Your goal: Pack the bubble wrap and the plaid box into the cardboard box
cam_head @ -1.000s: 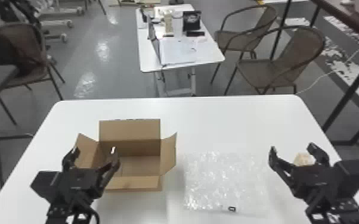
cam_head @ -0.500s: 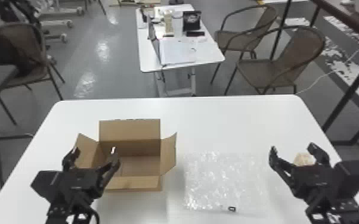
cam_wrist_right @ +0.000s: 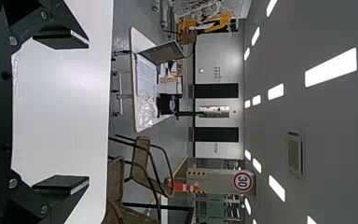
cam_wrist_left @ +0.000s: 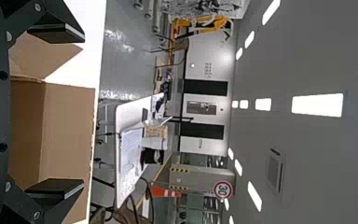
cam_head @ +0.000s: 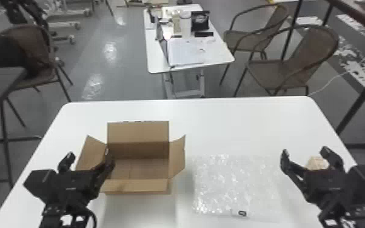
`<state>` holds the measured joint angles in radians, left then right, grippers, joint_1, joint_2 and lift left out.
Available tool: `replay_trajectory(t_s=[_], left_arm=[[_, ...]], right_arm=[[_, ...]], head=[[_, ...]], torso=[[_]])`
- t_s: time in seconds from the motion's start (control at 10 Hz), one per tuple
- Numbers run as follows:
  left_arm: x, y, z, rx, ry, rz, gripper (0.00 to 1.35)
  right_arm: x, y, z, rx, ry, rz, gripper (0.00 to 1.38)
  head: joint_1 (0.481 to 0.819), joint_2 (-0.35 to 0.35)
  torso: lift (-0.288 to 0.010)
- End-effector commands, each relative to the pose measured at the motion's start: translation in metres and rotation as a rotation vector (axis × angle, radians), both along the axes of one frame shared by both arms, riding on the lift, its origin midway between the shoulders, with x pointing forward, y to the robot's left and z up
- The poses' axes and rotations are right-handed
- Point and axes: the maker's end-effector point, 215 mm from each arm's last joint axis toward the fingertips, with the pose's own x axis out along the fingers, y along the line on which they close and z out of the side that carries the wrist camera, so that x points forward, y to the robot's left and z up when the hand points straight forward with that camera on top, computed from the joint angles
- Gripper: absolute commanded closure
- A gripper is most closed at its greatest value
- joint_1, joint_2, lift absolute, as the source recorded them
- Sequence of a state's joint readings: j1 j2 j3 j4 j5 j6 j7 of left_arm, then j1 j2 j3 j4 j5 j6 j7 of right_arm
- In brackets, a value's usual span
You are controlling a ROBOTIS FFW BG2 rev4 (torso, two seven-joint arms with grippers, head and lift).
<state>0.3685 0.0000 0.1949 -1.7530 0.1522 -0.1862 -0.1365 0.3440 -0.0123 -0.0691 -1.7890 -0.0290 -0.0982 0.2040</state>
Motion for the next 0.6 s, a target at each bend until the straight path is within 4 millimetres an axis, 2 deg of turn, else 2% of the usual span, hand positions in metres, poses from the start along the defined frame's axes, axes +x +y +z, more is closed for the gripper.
replay_trajectory(t_s=[0.0,0.2,0.5], left_arm=[[0.005,0.017,-0.01,-0.077,0.034,0.012,0.2],[0.017,0.034,-0.021,-0.185,0.056,-0.011,0.2],[0.028,0.061,-0.037,-0.18,0.107,-0.044,0.2]], right_arm=[[0.001,0.001,0.0,0.001,0.0,0.003,0.25],[0.004,0.009,-0.001,0.003,0.0,0.025,0.25],[0.009,0.023,-0.001,0.008,-0.001,0.069,0.25]], head=[[0.695,0.102],[0.695,0.126],[0.695,0.167]], torso=[[-0.018],[-0.018],[-0.018]])
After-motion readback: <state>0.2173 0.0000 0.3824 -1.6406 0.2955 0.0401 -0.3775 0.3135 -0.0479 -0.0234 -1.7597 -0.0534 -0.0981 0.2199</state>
